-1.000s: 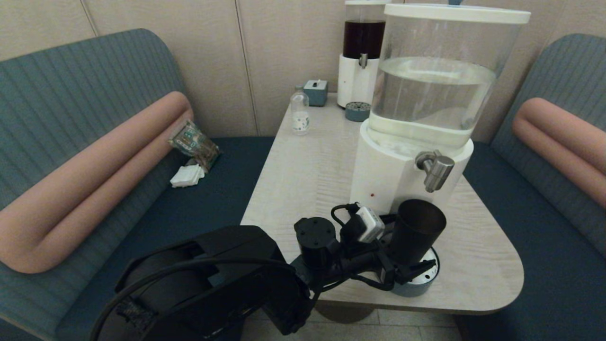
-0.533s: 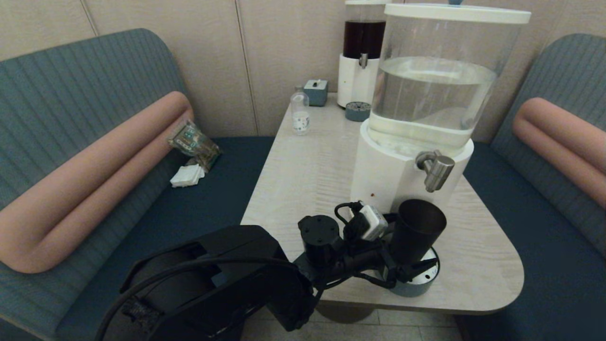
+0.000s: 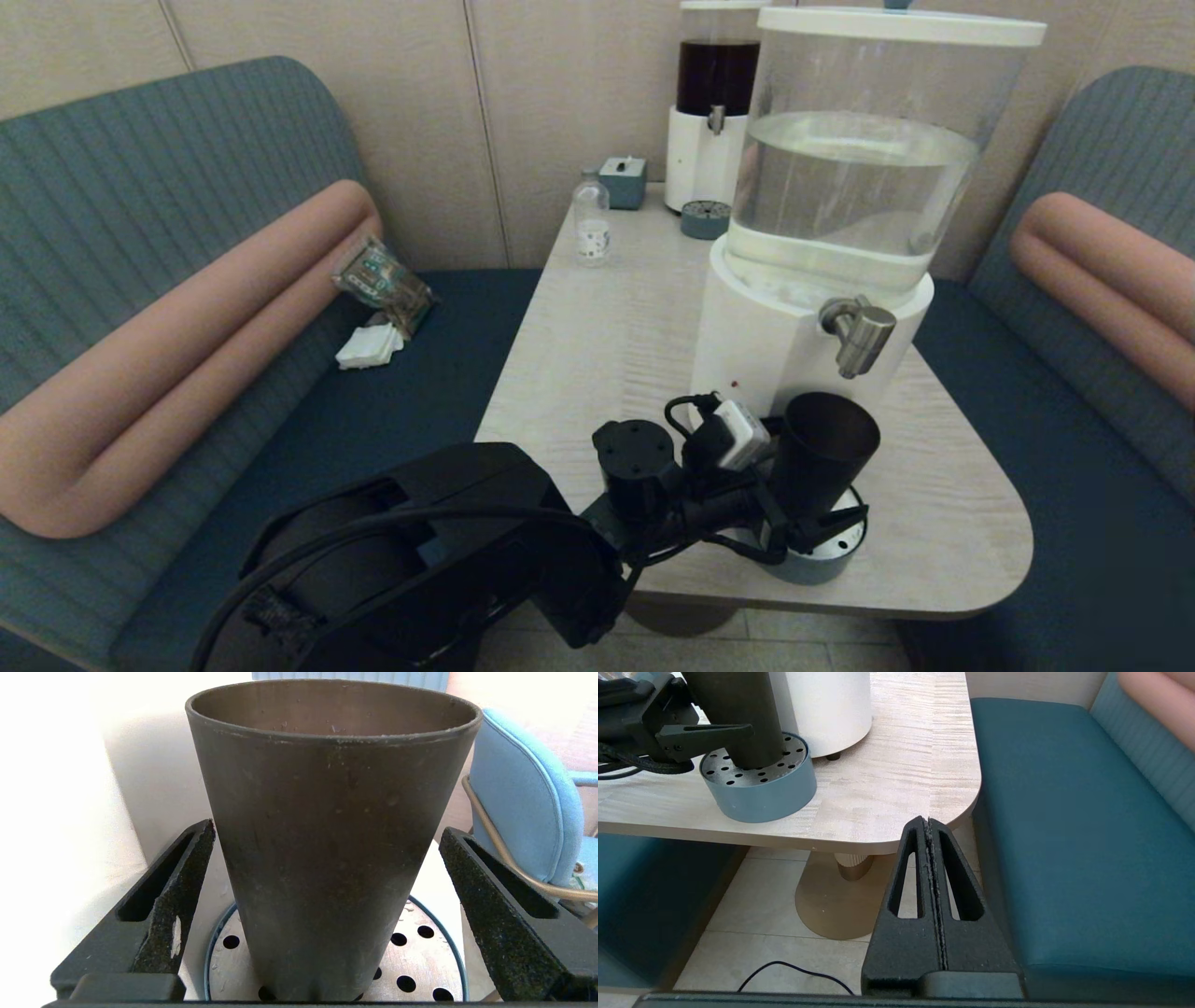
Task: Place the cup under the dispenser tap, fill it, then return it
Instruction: Place the cup next to the water dispenser
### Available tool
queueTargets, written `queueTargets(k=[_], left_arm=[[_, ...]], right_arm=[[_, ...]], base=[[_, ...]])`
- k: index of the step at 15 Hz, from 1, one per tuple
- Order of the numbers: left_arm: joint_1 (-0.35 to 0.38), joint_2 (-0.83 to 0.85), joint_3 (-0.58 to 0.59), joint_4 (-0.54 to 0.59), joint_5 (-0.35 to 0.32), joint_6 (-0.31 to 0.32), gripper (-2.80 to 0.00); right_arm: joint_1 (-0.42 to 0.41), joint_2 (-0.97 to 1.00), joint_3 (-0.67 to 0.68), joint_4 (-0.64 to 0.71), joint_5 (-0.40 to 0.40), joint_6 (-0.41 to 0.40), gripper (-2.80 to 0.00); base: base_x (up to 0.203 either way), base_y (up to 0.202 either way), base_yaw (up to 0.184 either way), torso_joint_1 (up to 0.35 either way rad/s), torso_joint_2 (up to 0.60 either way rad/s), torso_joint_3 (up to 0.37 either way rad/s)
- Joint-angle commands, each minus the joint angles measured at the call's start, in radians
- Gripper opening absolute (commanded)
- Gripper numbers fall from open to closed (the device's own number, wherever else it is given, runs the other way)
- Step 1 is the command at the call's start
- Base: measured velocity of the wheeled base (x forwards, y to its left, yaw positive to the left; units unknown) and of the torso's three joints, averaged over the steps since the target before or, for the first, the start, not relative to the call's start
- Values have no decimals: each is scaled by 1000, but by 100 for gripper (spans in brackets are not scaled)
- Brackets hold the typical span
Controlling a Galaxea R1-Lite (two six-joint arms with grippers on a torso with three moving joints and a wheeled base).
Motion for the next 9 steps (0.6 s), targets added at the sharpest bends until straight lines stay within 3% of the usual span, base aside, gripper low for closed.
queueTargets(k=[1,9], left_arm=[[0,0,0,-8,-3,1,-280],[-6,-9,28,-19,8,0,-280]], right_arm=[[0,2,15,-1,0,0,-280],[0,2,14,-1,0,-1,-280]], base=[[0,0,0,0,0,0],[0,0,0,0,0,0]])
